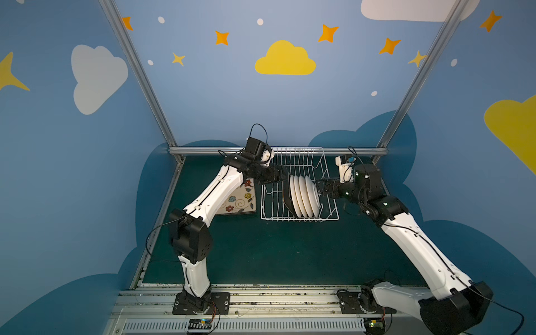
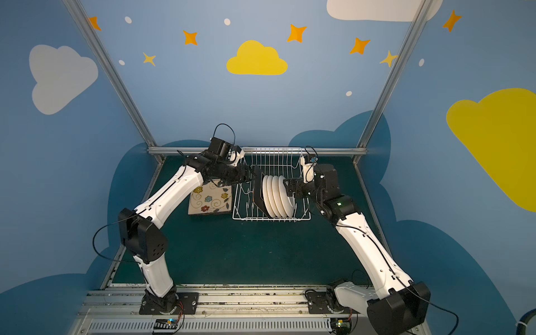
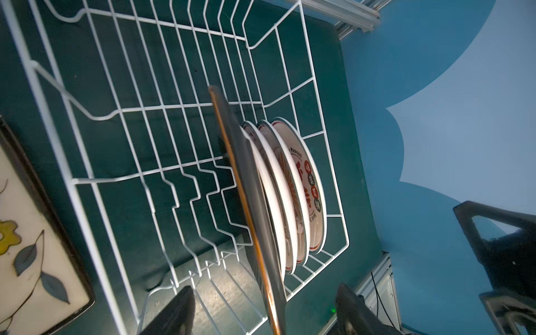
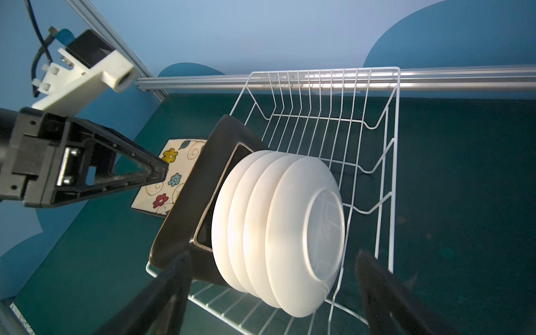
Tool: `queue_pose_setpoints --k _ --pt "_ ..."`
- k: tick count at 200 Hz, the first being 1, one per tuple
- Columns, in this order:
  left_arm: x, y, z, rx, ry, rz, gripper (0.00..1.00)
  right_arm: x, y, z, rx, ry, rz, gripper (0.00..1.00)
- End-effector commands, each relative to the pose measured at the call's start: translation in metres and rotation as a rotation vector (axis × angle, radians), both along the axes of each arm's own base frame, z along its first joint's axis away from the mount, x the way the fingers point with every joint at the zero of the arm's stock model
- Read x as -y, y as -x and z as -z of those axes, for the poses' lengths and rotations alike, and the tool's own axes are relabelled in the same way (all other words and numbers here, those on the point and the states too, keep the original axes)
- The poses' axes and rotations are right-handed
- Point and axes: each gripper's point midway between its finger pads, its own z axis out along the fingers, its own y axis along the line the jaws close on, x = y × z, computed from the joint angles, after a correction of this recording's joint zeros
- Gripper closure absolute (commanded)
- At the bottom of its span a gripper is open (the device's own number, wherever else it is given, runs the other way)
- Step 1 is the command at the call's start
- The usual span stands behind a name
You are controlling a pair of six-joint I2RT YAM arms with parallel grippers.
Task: Unload the plates from the dish rack
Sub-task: Pick up a plate from the dish rack.
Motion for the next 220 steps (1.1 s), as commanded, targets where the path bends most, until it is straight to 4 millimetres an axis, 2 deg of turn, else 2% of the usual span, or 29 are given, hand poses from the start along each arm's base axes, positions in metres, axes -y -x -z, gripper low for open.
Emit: queue_pose_setpoints --k 1,30,75,152,179,220 --pt "0.005 0.004 0.011 -0.046 -0.030 -0.004 0.31 0.002 0.000 -0.004 0.008 -0.018 0.010 0.11" --pt "0.006 0.000 0.025 -0.080 -0.048 -0.038 0.43 0.002 0.000 -0.005 0.010 -0.030 0.011 0.11" --pt "0.008 -0.005 0.033 -0.091 -0.057 -0.041 0.62 0.002 -0.001 -0.002 -0.006 -0.038 0.008 0.11" --pt "0.014 -0.008 0.055 -0.136 -0.078 -0.035 0.63 0.007 0.000 -0.003 -0.002 -0.041 0.022 0.11" --pt "0.015 -0.009 0.059 -0.137 -0.088 -0.033 0.67 0.007 0.000 -0.002 -0.007 -0.048 0.024 0.11" --pt "0.020 -0.011 0.063 -0.146 -0.093 -0.028 0.68 0.005 -0.002 -0.004 0.000 -0.057 0.018 0.11"
